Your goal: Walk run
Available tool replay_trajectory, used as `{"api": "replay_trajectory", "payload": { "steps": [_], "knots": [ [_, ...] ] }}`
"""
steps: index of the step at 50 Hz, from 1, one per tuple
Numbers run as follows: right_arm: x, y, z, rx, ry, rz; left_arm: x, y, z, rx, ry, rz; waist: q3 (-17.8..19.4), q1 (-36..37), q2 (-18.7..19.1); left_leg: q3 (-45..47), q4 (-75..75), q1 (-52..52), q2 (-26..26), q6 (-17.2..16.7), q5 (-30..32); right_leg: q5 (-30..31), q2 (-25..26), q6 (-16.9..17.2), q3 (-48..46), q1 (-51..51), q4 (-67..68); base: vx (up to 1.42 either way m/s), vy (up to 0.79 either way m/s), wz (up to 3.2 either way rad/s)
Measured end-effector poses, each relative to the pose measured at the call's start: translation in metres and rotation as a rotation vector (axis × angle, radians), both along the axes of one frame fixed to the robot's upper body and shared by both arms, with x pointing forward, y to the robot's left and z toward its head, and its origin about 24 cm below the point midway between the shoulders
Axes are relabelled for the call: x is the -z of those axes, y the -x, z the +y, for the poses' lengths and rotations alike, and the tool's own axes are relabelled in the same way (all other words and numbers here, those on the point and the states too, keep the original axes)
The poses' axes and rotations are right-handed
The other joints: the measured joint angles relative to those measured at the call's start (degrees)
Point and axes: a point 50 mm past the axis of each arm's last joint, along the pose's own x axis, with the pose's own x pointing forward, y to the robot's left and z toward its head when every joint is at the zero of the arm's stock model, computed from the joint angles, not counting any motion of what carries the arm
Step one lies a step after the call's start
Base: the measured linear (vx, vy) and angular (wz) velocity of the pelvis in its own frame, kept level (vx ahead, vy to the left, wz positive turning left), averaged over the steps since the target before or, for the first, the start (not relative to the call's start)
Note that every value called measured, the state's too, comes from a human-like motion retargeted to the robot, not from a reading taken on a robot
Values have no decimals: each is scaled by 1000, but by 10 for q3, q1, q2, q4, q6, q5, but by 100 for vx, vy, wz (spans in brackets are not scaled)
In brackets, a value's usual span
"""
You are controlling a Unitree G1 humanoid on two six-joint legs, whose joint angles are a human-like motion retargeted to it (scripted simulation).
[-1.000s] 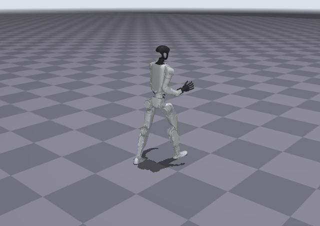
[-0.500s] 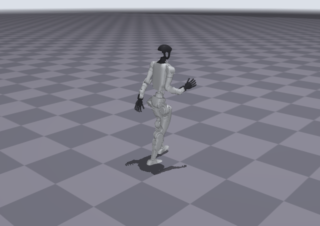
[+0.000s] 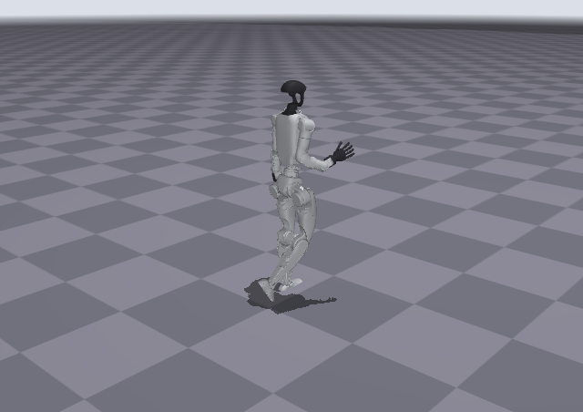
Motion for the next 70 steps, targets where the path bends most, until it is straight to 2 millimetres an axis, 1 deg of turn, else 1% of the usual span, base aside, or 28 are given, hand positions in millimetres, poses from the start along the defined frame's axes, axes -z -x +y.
{"api": "replay_trajectory", "payload": {
  "steps": [3, 5, 8, 10, 12, 15, 18, 20, 22, 25, 27, 28, 30, 33, 38, 42, 46, 48, 50, 52, 53, 55, 57, 60, 63, 65, 67, 70],
  "knots": [
    [-2, 2, -5, 26, 6, -7, -13, -60, 2, 100, -35, -199, 5, -35, 17, -22, -15, 33, -7, -6, -9, -88, -34, -22, -1, -49, -49, 74, -4, 118],
    [-3, 4, -7, 36, 6, -10, -26, -94, 3, 154, -59, -325, 10, -53, 14, -28, -24, 58, -21, -10, -18, -110, -64, 2, 13, -65, -125, 58, -9, 92],
    [-3, 5, -6, 49, -1, -10, -48, -134, 8, 220, -95, -478, 26, -72, -5, -32, -35, 106, -47, -18, -34, -119, -115, 18, 34, -78, -249, 53, -14, 67],
    [-2, 6, -5, 57, -6, -5, -59, -150, 10, 251, -120, -548, 37, -79, -15, -36, -41, 139, -59, -26, -45, -140, -138, 17, 51, -86, -321, 71, -23, 43],
    [-1, 7, -4, 60, -8, 3, -65, -157, 12, 266, -144, -585, 47, -86, -15, -39, -45, 171, -58, -37, -54, -156, -148, 19, 64, -96, -385, 83, -30, 47],
    [0, 9, -4, 53, -3, 13, -63, -153, 14, 268, -161, -576, 51, -93, -3, -40, -43, 207, -44, -56, -66, -184, -150, 44, 75, -98, -453, 72, -26, 40],
    [1, 11, -4, 43, 1, 21, -49, -130, 15, 253, -146, -486, 45, -105, 3, -48, -26, 228, -38, -78, -63, -167, -143, 13, 56, -89, -427, 72, -31, 46],
    [2, 11, -4, 43, -4, 29, -36, -106, 15, 238, -127, -394, 34, -119, 2, -55, -5, 235, -36, -101, -37, -127, -156, 21, -9, -82, -410, 73, -34, 69],
    [5, 13, -3, 45, -21, 43, -23, -73, 15, 220, -105, -268, 26, -134, 12, -64, 30, 232, -16, -136, 33, -106, -129, 2, 48, -71, -397, 74, -38, 61],
    [8, 12, -6, 50, -33, 53, -5, -15, 5, 184, -70, -60, 23, -128, 21, -69, 135, 202, 14, -196, 192, -122, -96, -49, 113, -53, -373, 93, -46, 16],
    [5, 10, -7, 39, -13, 43, 1, 20, -1, 157, -49, 54, 20, -125, 7, -61, 247, 157, 14, -223, 266, -131, -123, -70, 37, -27, -376, 86, -41, 1],
    [3, 9, -8, 36, -2, 34, 2, 36, -3, 156, -36, 99, 18, -122, -2, -58, 299, 133, 9, -229, 302, -136, -128, -82, 19, -15, -380, 77, -38, 11],
    [-1, 5, -9, 34, 9, 13, 3, 62, -7, 167, -18, 171, 17, -127, -7, -47, 388, 80, 33, -204, 332, -151, -110, -105, 50, 3, -383, 65, -36, 49],
    [-5, 0, -13, 42, 17, -13, 4, 92, -19, 187, -2, 232, 22, -115, -15, -5, 456, 11, 82, -150, 240, -165, -98, -122, 32, 32, -392, 68, -36, 21],
    [-13, -2, -20, 55, 57, -51, 0, 141, -43, 120, 62, 341, 27, -50, -43, 11, 385, -91, 41, -115, 136, -179, -80, -139, 55, 76, -413, 61, -23, -65],
    [-15, -4, -23, 65, 66, -67, -7, 174, -58, 31, 112, 445, 35, -23, -42, 31, 213, -129, 28, -73, 106, -199, -51, -153, 62, 110, -416, 68, -19, -19],
    [-18, -7, -22, 67, 75, -82, -12, 189, -69, -24, 156, 515, 41, -10, -39, 81, 35, -141, 5, -40, 62, -216, -32, -160, 48, 145, -420, 63, -12, -9],
    [-18, -8, -20, 68, 70, -86, -12, 191, -73, -27, 171, 525, 39, -9, -40, 83, -32, -147, -23, -48, 33, -222, -30, -162, 35, 160, -422, 76, -10, 2],
    [-17, -8, -16, 66, 56, -82, -11, 189, -78, -19, 178, 518, 37, -11, -43, 112, -67, -141, -32, -53, 15, -223, -29, -163, 29, 176, -416, 89, -9, -6],
    [-14, -6, -12, 62, 37, -70, -9, 182, -79, -10, 176, 495, 33, -1, -47, 131, -61, -131, -33, -31, 30, -215, -29, -158, 28, 190, -405, 77, -7, -45],
    [-12, -5, -11, 61, 28, -62, -7, 178, -79, -8, 172, 478, 28, 5, -51, 141, -48, -125, -31, -8, 41, -207, -32, -153, 28, 195, -400, 86, -7, -61],
    [-7, -2, -7, 53, 12, -40, -4, 168, -75, -14, 153, 440, 17, 17, -56, 152, -41, -117, -28, 8, 78, -180, -33, -137, 24, 205, -385, 96, -7, -69],
    [-1, 2, -3, 37, 4, -7, -2, 159, -69, -35, 127, 406, 3, 23, -64, 87, -40, -113, -49, 27, 107, -121, -49, -103, 8, 212, -359, 93, -6, -53],
    [6, 5, 5, -2, -7, 33, 2, 137, -53, -71, 91, 346, -11, 12, -67, 44, -2, -111, -50, 34, 72, 21, -56, -23, 14, 198, -279, 93, -3, -5],
    [6, 4, 8, -26, -5, 32, 6, 96, -32, -60, 37, 240, -3, -8, -26, 25, 12, -72, -28, 34, 36, 111, 15, 31, 57, 133, -130, 69, -3, 52],
    [2, 0, 8, -51, 5, 14, 7, 62, -20, -50, -2, 139, -2, 1, -11, 11, 16, -52, -17, 25, 16, 115, 39, 35, 79, 86, -44, 70, -1, -13],
    [0, -3, 6, -70, 17, 4, 5, 27, -13, -32, -23, 27, 0, 6, 4, 9, 13, -29, -11, 19, 3, 43, 32, 3, 76, 47, 1, 65, 10, 1],
    [-3, -3, 2, -54, 27, -9, -4, -26, -6, 25, -40, -146, 8, -19, 31, -14, -2, 10, -17, 15, -2, -41, 1, -21, 55, -2, 6, 63, 12, 116]
  ]
}}
